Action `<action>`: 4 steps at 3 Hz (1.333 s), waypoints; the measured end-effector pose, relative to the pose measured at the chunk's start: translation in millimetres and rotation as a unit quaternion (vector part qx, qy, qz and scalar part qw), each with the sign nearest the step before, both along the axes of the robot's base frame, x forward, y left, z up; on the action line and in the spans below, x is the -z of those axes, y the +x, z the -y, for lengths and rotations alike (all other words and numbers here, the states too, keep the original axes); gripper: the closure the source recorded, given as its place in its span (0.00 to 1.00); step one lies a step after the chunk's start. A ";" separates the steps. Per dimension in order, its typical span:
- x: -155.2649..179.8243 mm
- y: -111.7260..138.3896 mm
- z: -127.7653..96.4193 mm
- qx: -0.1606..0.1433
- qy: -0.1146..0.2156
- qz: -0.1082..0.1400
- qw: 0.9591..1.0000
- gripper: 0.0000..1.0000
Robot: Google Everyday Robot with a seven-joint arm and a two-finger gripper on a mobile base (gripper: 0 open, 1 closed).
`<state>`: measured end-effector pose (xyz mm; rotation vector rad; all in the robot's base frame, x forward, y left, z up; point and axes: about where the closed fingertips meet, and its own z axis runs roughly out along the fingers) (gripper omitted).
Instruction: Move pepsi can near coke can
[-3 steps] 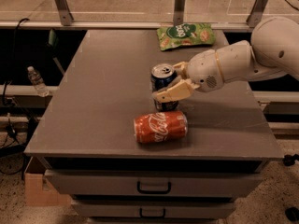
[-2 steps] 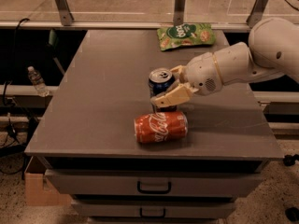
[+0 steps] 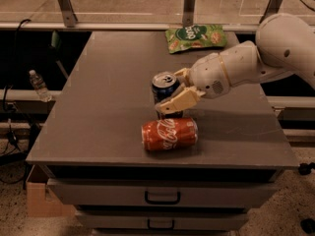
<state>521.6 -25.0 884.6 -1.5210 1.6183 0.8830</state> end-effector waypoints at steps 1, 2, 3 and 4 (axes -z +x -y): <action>-1.6 -0.2 -1.0 -0.006 -0.005 -0.001 1.000 0.05; -4.3 1.7 5.6 -0.004 -0.012 0.002 1.000 0.00; -9.5 8.5 29.6 0.022 -0.011 0.010 1.000 0.00; -24.7 17.6 71.8 0.071 0.000 0.034 0.997 0.00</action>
Offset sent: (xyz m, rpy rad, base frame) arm 0.0055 -0.0189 0.0078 -0.0377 -0.0109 -0.0068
